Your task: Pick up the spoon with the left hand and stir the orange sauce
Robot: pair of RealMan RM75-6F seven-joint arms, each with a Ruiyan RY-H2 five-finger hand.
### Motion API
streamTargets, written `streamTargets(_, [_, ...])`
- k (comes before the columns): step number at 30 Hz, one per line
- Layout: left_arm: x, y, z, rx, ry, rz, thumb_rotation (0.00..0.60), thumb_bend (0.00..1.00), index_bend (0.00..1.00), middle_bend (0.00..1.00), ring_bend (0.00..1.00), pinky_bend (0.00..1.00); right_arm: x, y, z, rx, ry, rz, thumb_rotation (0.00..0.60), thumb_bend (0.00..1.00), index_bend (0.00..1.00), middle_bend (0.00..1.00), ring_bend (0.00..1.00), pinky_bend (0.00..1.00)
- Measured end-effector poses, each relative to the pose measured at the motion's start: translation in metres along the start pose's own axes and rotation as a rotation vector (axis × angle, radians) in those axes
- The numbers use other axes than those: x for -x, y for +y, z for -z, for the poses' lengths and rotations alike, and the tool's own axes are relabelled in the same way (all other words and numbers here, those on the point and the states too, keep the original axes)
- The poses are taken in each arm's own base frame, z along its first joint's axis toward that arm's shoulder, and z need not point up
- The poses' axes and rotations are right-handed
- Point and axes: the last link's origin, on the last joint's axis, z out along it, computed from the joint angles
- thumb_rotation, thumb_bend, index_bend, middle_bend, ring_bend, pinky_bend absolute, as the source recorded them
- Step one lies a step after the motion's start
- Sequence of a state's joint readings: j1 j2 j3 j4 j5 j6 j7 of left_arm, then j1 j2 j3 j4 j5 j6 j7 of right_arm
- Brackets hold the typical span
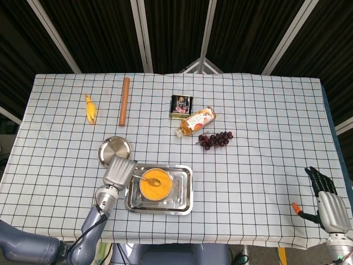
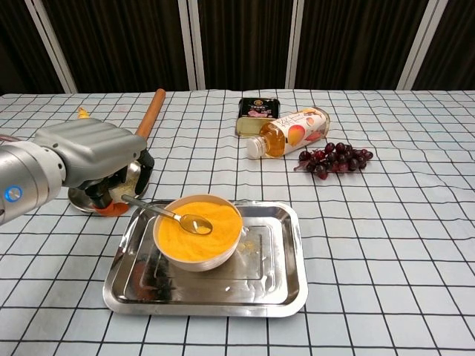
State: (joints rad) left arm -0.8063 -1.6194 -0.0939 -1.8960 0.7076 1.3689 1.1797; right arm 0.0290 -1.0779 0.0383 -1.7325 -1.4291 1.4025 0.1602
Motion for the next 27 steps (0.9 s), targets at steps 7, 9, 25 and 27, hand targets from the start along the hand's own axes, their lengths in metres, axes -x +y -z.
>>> streamTargets(7, [0.0006, 0.0004, -0.0012, -0.004, 0.002, -0.001, 0.600, 0.48, 0.50, 0.93, 0.95, 0.97, 0.0002, -0.0003, 0.0002, -0.001, 0.000, 0.001, 0.600, 0.32, 0.00, 0.00, 0.00, 0.00])
streamTargets(9, [0.0016, 0.0010, -0.0013, -0.003, 0.001, -0.001, 0.600, 0.48, 0.50, 0.93, 0.95, 0.97, 0.0003, -0.0001, 0.0002, 0.000, -0.001, 0.001, 0.600, 0.32, 0.00, 0.00, 0.00, 0.00])
streamTargets(25, [0.0042, 0.0041, -0.0014, 0.004, -0.002, 0.000, 0.600, 0.56, 0.59, 0.95, 0.96, 0.97, -0.0001, -0.0003, 0.0002, -0.002, 0.001, 0.001, 0.600, 0.32, 0.00, 0.00, 0.00, 0.00])
streamTargets(27, [0.0043, 0.0050, -0.0013, 0.007, 0.000, 0.001, 0.600, 0.59, 0.61, 0.95, 0.96, 0.97, -0.0001, -0.0003, 0.0003, -0.002, 0.002, 0.001, 0.600, 0.32, 0.00, 0.00, 0.00, 0.00])
